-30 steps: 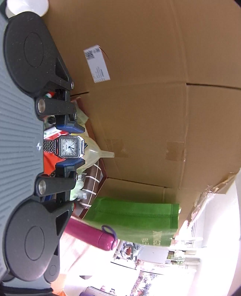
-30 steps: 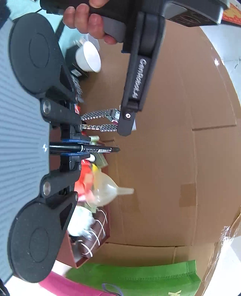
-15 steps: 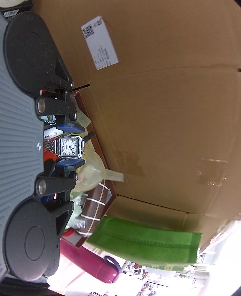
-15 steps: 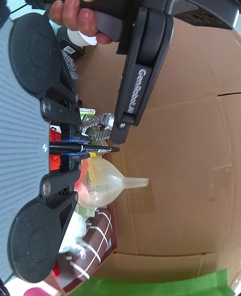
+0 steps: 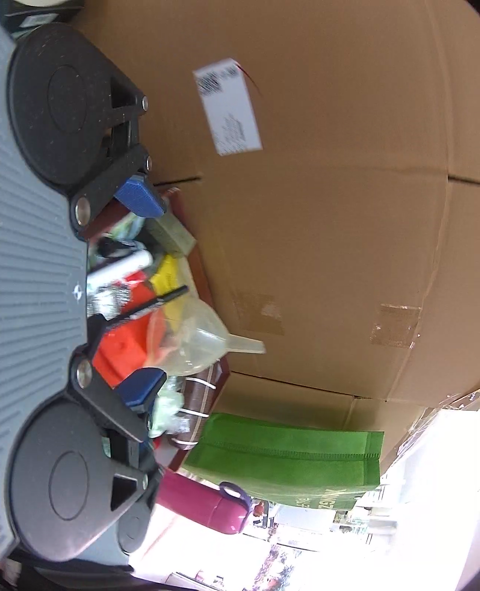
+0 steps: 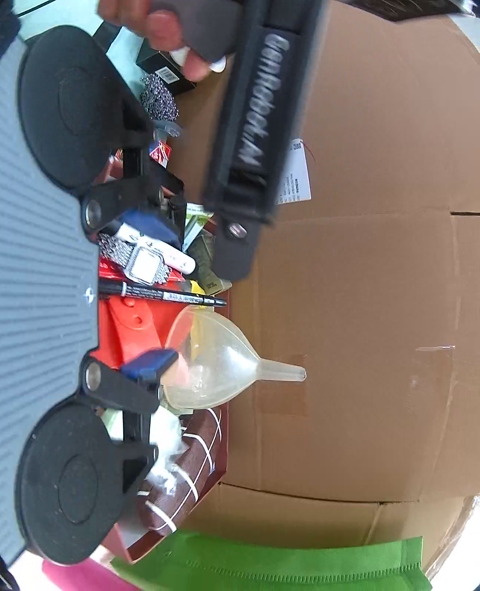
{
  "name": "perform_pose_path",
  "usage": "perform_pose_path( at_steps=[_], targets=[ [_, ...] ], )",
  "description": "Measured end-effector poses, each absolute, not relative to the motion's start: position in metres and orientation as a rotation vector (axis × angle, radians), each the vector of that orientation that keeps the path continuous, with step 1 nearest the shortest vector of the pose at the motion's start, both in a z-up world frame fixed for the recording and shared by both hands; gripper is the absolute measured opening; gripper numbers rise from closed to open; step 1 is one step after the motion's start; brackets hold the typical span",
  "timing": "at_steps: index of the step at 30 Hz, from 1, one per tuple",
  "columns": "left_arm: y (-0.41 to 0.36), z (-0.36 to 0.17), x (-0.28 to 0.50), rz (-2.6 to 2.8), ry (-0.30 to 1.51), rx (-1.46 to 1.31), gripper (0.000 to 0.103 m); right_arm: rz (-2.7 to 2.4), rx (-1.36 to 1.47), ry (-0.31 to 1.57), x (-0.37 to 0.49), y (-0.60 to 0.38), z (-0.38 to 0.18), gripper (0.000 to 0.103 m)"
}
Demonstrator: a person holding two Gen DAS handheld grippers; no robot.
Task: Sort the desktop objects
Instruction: 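Withdraw both tools from the box toward the steel-wool scrubber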
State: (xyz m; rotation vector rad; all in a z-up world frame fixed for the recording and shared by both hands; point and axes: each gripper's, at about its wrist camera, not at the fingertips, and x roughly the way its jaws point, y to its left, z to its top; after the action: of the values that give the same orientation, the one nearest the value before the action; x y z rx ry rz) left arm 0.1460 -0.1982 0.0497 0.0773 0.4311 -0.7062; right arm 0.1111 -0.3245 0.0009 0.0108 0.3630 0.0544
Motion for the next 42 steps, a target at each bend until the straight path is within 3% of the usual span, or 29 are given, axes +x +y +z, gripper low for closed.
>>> perform_pose_path(
  at_steps=[2,10,14,42],
  targets=[
    [-0.187,0.046,0.134,-0.685,0.432,0.069,0.093,0.030,0.006,0.361,0.103,-0.320,0.001,0.085],
    [-0.166,0.036,0.096,-0.648,0.468,0.040,0.096,0.019,-0.015,0.416,0.075,-0.301,-0.001,0.091],
    [-0.151,0.027,0.079,-0.654,0.508,0.006,0.098,0.017,-0.021,0.432,0.060,-0.288,-0.004,0.099],
    [-0.059,-0.002,0.039,-0.370,0.578,-0.031,0.098,0.154,-0.126,0.528,0.024,-0.183,-0.020,0.100]
  ],
)
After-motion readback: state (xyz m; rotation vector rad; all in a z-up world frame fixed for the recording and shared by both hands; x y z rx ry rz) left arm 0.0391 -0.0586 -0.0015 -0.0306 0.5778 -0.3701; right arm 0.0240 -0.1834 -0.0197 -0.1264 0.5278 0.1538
